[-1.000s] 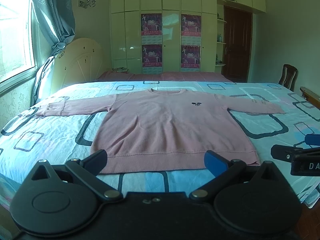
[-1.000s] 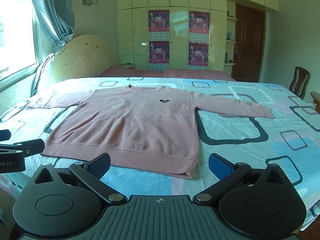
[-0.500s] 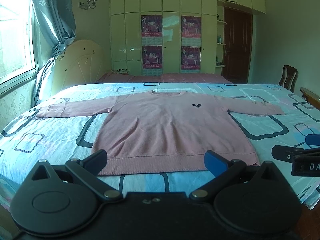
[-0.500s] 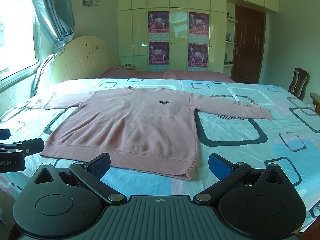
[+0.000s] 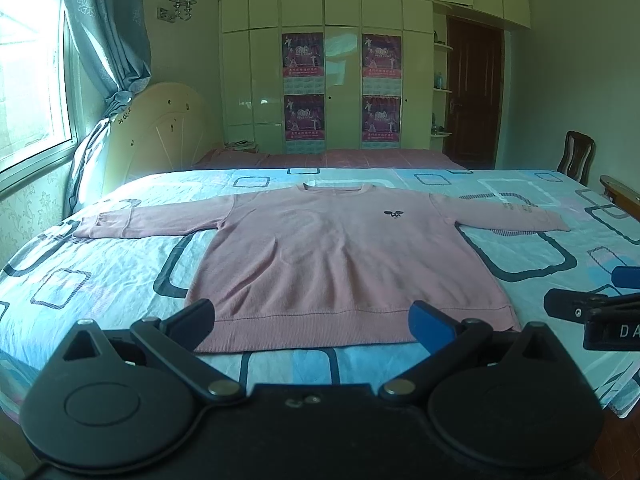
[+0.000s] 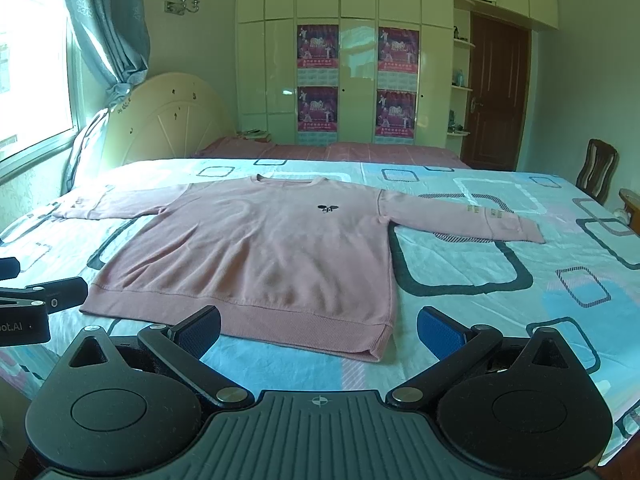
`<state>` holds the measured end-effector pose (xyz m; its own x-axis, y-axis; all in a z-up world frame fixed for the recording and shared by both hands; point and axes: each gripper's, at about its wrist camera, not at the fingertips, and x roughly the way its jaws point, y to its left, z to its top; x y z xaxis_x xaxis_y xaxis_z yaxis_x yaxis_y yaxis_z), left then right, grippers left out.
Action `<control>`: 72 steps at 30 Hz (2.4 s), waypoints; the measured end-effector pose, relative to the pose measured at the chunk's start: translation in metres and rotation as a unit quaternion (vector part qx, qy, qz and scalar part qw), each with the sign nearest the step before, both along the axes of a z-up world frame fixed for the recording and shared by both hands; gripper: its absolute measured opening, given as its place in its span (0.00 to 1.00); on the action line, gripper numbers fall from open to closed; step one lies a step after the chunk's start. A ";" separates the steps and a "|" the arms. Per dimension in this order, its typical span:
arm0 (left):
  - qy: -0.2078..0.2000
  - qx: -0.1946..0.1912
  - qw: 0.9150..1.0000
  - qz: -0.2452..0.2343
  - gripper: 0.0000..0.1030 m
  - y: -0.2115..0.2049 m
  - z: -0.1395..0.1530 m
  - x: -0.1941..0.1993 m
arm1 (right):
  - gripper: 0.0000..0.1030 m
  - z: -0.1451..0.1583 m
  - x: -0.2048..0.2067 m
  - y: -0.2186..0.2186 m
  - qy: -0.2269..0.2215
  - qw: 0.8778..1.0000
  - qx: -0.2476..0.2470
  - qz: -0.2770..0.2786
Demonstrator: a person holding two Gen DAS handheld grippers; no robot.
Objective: Fold small clothes
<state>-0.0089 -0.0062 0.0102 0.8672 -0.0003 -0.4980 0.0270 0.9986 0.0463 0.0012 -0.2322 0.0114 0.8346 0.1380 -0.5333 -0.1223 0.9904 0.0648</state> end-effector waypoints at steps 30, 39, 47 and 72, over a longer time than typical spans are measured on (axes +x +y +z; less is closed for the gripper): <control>-0.002 0.002 1.000 0.001 1.00 -0.001 0.001 -0.001 | 1.00 0.001 -0.002 0.003 -0.002 1.000 -0.001 0.001; 0.001 0.006 1.000 0.002 1.00 0.006 0.000 0.007 | 1.00 0.000 0.006 0.004 0.000 1.000 -0.002 -0.005; -0.004 0.009 1.000 0.003 1.00 0.014 -0.001 0.042 | 1.00 -0.002 0.039 -0.006 -0.004 1.000 -0.001 -0.031; 0.071 -0.056 0.993 -0.082 0.99 0.028 -0.029 0.257 | 1.00 -0.021 0.229 -0.085 -0.008 0.985 0.006 -0.173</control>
